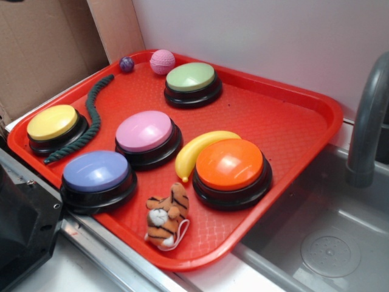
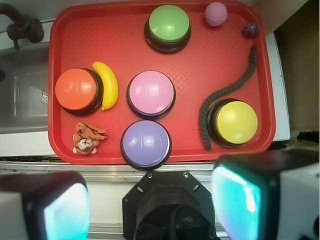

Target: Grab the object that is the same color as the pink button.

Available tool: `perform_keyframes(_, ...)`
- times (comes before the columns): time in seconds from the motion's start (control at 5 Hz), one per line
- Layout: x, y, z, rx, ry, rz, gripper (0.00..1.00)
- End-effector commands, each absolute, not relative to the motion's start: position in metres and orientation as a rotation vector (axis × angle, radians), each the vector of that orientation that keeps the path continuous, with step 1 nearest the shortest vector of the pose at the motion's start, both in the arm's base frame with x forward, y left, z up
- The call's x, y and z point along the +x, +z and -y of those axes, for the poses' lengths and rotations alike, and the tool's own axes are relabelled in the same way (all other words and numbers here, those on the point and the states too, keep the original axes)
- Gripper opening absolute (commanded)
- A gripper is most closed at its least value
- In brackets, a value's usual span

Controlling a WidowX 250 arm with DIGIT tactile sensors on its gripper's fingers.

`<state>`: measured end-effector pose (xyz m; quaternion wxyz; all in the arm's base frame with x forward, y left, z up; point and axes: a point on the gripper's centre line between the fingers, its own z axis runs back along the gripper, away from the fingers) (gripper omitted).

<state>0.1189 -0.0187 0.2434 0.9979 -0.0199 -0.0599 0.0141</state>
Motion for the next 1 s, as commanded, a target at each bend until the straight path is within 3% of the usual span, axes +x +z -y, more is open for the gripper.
perform_keyframes(0.0, 0.119, 0.243, 0.019, -0.040, 0.028, 0.120, 1.00)
perform_keyframes(0.2, 0.145, 0.231, 0.003, -0.028, -0.012, 0.146, 1.00)
perform_keyframes(0.4, 0.179, 0.214, -0.018, 0.043, -0.020, 0.191, 1.00)
perform_keyframes(0.8, 0.243, 0.176, -0.064, 0.108, 0.013, 0.366, 1.00)
